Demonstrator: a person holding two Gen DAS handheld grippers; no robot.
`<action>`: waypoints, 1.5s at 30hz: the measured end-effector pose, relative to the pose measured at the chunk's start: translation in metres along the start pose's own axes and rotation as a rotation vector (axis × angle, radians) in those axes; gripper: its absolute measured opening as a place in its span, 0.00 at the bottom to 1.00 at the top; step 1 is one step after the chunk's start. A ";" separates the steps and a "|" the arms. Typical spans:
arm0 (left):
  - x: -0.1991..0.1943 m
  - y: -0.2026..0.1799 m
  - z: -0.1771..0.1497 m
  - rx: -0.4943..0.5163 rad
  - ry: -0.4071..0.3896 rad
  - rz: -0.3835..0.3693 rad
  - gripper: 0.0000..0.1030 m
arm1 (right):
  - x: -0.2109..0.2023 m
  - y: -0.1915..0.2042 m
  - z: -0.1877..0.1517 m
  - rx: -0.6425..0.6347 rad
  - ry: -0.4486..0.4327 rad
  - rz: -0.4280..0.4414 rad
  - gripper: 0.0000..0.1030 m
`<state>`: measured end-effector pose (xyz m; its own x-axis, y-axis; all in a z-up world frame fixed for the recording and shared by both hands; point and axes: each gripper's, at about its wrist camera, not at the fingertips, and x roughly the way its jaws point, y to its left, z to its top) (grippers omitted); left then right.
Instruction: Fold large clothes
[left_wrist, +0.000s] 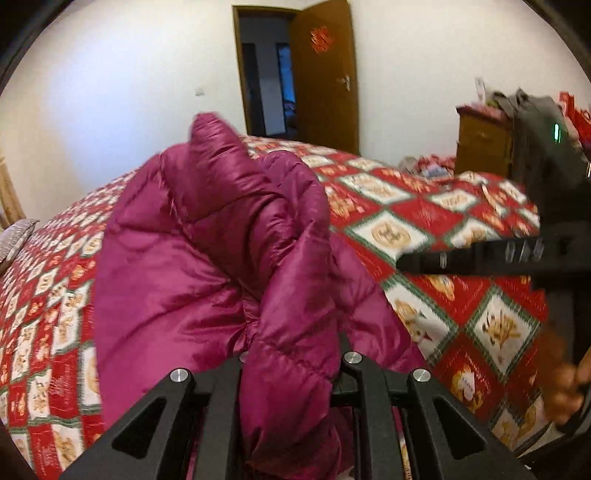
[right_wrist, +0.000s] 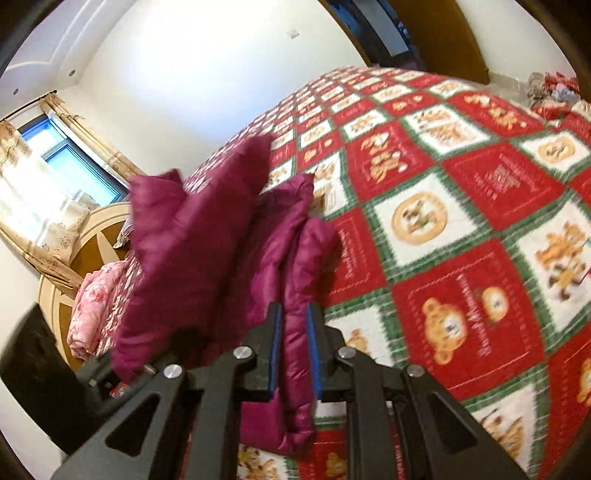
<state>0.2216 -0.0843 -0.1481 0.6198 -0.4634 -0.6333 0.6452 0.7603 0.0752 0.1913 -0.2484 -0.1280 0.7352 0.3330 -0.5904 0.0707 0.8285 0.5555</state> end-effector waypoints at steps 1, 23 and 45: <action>0.003 -0.005 -0.001 0.011 0.008 -0.001 0.14 | -0.003 0.000 0.002 -0.009 -0.004 -0.002 0.24; 0.009 -0.018 -0.020 0.108 0.019 -0.009 0.19 | 0.088 0.046 0.052 -0.406 0.117 -0.111 0.18; -0.053 -0.061 -0.020 0.381 -0.144 -0.110 0.67 | 0.102 0.017 0.037 -0.308 0.222 0.026 0.13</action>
<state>0.1408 -0.0967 -0.1349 0.5765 -0.6117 -0.5417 0.8134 0.4927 0.3093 0.2922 -0.2175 -0.1571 0.5680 0.4172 -0.7094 -0.1772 0.9037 0.3897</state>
